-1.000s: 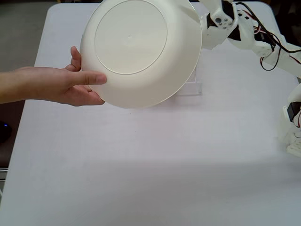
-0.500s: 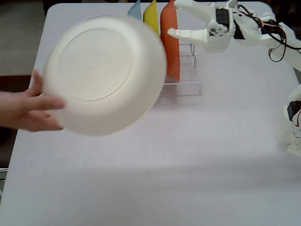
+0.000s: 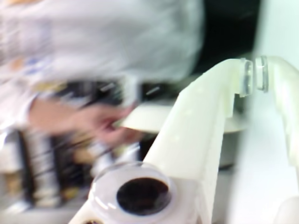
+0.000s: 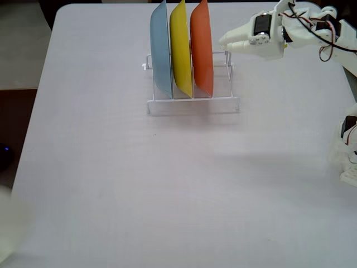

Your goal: Please give me two plates.

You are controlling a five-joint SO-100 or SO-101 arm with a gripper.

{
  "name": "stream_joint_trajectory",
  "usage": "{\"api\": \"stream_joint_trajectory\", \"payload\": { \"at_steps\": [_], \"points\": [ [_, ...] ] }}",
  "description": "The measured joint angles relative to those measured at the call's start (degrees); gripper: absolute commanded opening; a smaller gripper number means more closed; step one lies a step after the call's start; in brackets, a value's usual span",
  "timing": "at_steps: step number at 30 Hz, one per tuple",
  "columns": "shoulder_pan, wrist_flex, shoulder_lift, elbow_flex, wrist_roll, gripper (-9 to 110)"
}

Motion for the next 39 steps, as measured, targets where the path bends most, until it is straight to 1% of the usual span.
{"api": "stream_joint_trajectory", "payload": {
  "at_steps": [1,4,6,8,10,13,14,20,26,34,39],
  "points": [
    [1.1,0.0,0.0,0.7,-1.6,3],
    [4.7,0.4,0.0,2.1,-6.2,2],
    [6.5,0.4,0.0,2.3,-9.0,4],
    [8.1,0.4,0.0,2.3,-11.5,13],
    [9.4,0.4,0.0,2.3,-14.3,26],
    [11.2,0.4,-1.8,1.1,-17.9,35],
    [11.7,0.4,-2.8,0.5,-19.2,36],
    [13.2,0.4,-12.4,-5.9,-25.0,37],
    [13.5,0.0,-20.6,-12.7,-28.3,31],
    [14.0,-0.4,-25.6,-16.9,-27.9,23],
    [14.0,-0.2,-28.3,-19.5,-26.5,21]
  ]
}}
